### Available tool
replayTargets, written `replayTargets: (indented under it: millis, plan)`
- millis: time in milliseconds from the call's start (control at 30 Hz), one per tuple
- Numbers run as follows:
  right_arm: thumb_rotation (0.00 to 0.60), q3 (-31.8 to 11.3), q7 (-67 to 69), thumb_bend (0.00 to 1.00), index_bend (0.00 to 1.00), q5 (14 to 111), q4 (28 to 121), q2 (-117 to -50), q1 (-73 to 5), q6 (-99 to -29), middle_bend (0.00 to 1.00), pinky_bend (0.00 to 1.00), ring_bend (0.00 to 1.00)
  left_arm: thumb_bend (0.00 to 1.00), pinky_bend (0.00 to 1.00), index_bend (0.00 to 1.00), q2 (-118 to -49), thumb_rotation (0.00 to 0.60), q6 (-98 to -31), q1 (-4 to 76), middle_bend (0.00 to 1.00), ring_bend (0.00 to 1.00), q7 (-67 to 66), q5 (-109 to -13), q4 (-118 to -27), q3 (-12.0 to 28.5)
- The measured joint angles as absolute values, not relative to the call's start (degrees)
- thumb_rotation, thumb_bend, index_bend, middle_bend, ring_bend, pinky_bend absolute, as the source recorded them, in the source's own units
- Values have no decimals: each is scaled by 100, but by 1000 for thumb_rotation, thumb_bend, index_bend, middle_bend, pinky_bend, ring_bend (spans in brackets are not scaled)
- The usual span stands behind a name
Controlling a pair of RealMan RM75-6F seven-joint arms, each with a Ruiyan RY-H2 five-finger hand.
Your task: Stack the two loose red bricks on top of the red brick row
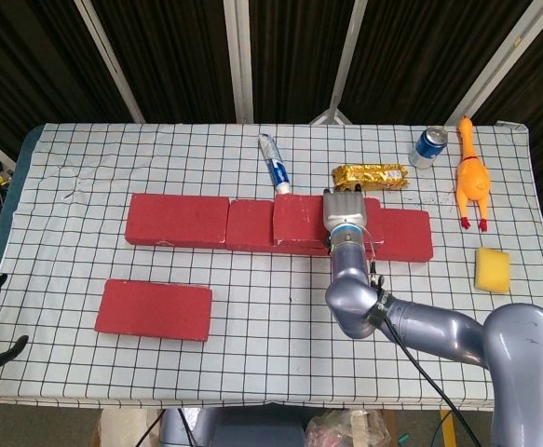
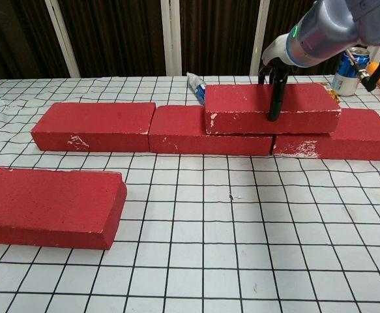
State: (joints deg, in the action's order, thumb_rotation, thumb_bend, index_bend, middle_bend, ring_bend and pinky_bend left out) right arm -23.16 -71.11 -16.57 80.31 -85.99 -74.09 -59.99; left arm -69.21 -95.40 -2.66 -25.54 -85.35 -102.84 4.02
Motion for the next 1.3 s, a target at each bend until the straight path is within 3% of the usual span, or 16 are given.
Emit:
replayTargets:
  millis: [533, 900, 1300]
  plan:
    - [600, -2361, -7204, 189, 258, -1716, 8060, -8616, -7432, -6112, 220, 0, 118, 0, 113, 139, -6926, 600, -9555, -268, 12, 18, -2586, -8504, -10292, 402]
    - [600, -2426, -7174, 189, 237, -1641, 8114, -8626, -7428, -6243, 124, 0, 27, 0, 113, 139, -6898, 600, -9555, -271, 12, 18, -2537, -8510, -10292, 393]
    - [600, -2471, -7266, 189, 234, -1723, 8073, -8689, -7427, -6337, 114, 0, 17, 0, 113, 139, -6884, 600, -9558, -275, 12, 18, -2524, -8510, -10296, 385]
